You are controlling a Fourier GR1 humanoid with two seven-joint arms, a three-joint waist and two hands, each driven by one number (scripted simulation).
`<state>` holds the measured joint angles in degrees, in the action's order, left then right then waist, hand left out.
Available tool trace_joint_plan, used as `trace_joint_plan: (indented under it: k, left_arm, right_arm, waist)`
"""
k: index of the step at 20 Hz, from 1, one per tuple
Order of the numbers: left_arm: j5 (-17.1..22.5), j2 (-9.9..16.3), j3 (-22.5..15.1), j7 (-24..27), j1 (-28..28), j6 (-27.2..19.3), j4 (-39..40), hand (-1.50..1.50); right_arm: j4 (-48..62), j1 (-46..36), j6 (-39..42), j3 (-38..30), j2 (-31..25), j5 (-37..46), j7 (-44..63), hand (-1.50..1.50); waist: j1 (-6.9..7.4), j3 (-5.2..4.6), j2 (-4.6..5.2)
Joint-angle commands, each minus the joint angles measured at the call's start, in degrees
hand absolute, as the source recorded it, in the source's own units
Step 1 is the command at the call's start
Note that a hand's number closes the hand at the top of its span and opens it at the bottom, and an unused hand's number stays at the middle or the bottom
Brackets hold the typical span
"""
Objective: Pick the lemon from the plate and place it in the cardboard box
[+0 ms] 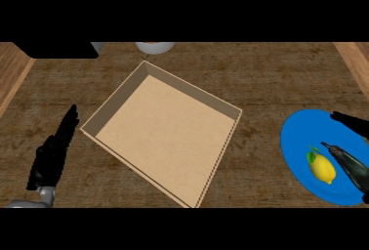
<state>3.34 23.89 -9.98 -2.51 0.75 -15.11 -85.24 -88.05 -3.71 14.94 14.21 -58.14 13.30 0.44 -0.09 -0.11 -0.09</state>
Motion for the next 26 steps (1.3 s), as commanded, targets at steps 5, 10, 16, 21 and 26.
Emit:
trace_joint_plan:
  k: [5, 10, 16, 21, 26]
  left_arm:
    - [-3.0, -3.0, 1.4, -0.4, 0.5, -0.2, 1.2, 0.0]
    - [-5.5, -4.9, 1.4, 0.0, -2.4, 0.2, -1.8, 0.0]
    - [-5.4, -4.6, 5.3, -2.6, 0.8, 5.3, -0.5, 0.0]
    - [-5.5, -4.8, 8.0, -0.5, -0.3, 6.9, -0.4, 0.0]
    - [-9.5, -8.1, 6.1, -3.6, -1.3, 5.7, -4.2, 0.0]
  right_arm:
    - [-6.4, 7.0, -1.5, 0.2, 5.7, 8.8, 8.5, -1.5]
    - [1.0, 1.5, 2.6, -1.6, 10.4, 13.6, 8.0, -1.5]
    - [-0.3, 3.1, 4.8, -4.4, 15.1, 18.7, 8.1, -1.5]
    - [1.7, 2.6, 5.6, -5.7, 17.6, 21.8, 5.7, -1.5]
    - [5.6, 1.8, 5.1, -8.1, 20.1, 26.2, 2.4, -1.5]
  waist:
    - [-0.46, 0.09, 0.01]
    - [0.26, 0.12, 0.08]
    - [0.05, 0.11, 0.06]
    - [0.16, 0.11, 0.09]
    - [0.19, 0.12, 0.08]
